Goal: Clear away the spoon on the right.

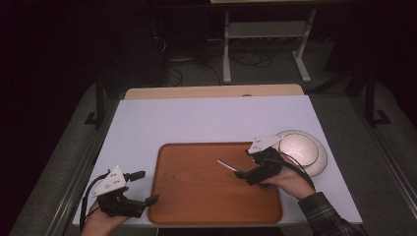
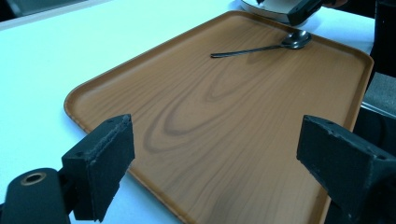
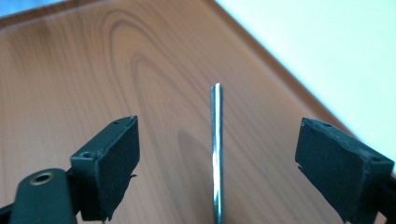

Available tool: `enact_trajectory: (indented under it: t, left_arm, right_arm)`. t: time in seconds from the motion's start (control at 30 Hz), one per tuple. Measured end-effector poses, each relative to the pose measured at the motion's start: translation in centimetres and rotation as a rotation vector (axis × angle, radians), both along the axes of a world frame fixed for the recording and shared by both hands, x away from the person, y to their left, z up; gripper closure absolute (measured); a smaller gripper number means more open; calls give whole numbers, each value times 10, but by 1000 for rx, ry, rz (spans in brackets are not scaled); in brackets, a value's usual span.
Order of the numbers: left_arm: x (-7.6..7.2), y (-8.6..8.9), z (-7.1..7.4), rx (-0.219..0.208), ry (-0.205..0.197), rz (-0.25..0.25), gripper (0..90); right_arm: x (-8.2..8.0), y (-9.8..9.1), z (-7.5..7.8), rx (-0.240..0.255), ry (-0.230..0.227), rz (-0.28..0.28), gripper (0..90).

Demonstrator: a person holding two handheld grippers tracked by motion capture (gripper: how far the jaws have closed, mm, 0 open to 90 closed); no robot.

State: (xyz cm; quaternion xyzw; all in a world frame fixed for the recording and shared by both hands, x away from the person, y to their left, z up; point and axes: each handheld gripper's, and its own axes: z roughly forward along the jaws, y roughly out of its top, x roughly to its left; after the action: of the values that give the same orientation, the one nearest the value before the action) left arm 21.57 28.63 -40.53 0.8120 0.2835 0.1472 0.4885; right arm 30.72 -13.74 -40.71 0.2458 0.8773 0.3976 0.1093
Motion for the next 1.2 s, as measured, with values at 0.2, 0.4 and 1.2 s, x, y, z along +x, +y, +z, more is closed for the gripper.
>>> enact_trajectory:
  t: [0.2,0.4,1.2]
  left_arm:
    - [-1,0,1,-3,-2,1,109]
    - [-1,0,0,4,-1,-1,109]
    - [-1,-1,-1,15,8,-5,109]
  right_arm:
    - [-11,-13,7,17,-50,-22,125]
    - [-22,-32,13,65,-81,-43,104]
    - [-56,-98,5,224,-152,-136,38]
